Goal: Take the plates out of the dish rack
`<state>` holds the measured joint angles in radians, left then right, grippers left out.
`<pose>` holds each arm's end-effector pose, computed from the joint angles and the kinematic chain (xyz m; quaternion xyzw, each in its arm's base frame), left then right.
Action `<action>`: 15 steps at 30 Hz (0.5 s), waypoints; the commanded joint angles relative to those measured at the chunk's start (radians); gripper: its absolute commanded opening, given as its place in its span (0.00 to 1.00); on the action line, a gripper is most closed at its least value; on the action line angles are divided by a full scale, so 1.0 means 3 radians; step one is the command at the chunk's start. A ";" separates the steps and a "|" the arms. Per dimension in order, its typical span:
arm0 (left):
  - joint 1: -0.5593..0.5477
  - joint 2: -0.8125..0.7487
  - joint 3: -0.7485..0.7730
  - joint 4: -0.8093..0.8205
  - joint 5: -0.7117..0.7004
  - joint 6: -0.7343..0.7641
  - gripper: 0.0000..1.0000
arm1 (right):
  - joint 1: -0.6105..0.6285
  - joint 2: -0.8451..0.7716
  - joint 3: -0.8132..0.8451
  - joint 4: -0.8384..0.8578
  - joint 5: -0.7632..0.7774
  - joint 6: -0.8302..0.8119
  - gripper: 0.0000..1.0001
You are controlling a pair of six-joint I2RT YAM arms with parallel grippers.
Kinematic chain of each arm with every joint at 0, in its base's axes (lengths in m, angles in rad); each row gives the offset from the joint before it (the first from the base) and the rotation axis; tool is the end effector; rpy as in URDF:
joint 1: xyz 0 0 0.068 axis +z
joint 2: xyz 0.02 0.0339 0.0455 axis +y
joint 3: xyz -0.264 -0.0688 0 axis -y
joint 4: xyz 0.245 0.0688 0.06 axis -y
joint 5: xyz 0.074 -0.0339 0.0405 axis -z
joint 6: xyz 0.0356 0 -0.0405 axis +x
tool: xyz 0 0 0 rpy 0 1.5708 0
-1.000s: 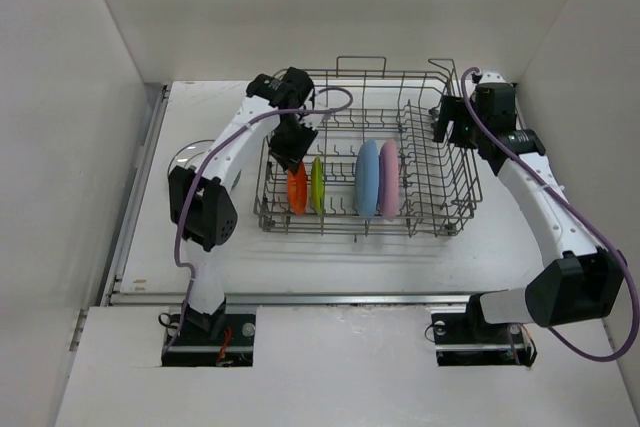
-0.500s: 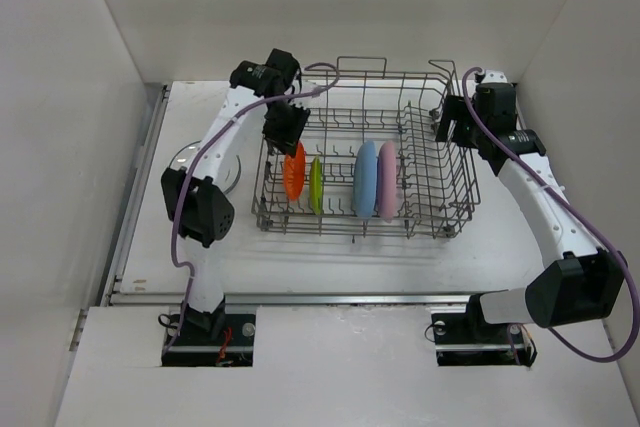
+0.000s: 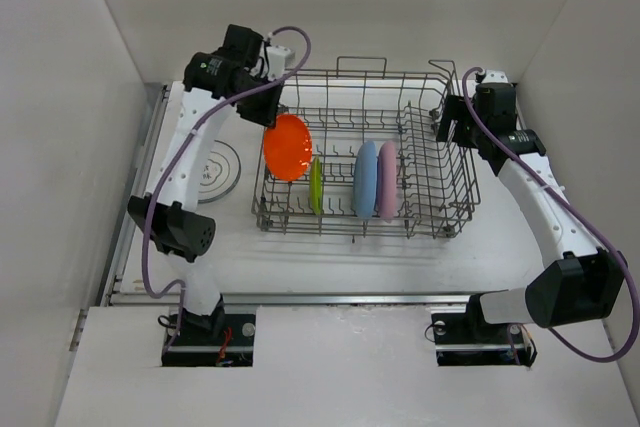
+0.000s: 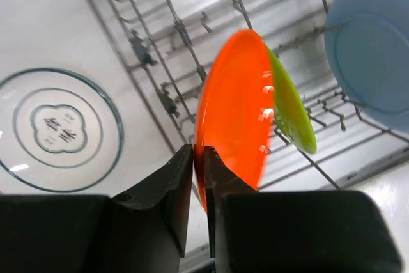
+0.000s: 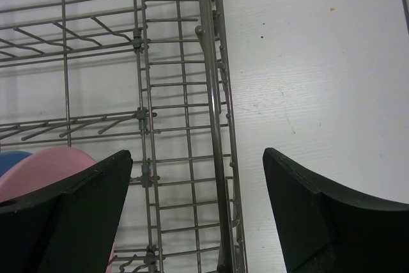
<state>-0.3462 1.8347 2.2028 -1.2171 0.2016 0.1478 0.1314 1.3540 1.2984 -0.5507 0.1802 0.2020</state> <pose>0.3436 -0.1315 0.4308 0.2620 0.8939 -0.1285 0.3403 0.2990 0.0331 0.3555 0.0728 0.8803 -0.0020 0.4687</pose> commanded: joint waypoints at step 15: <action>0.1797 -0.0573 -0.0425 -0.0109 0.1561 0.0238 0.00 | -0.0019 -0.0039 -0.0017 0.0082 -0.0008 -0.0009 0.89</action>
<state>0.1066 1.6363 2.1181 -1.1755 0.4545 0.1673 0.1314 1.3540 1.2926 -0.5503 0.1795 0.2020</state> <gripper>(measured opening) 0.021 0.889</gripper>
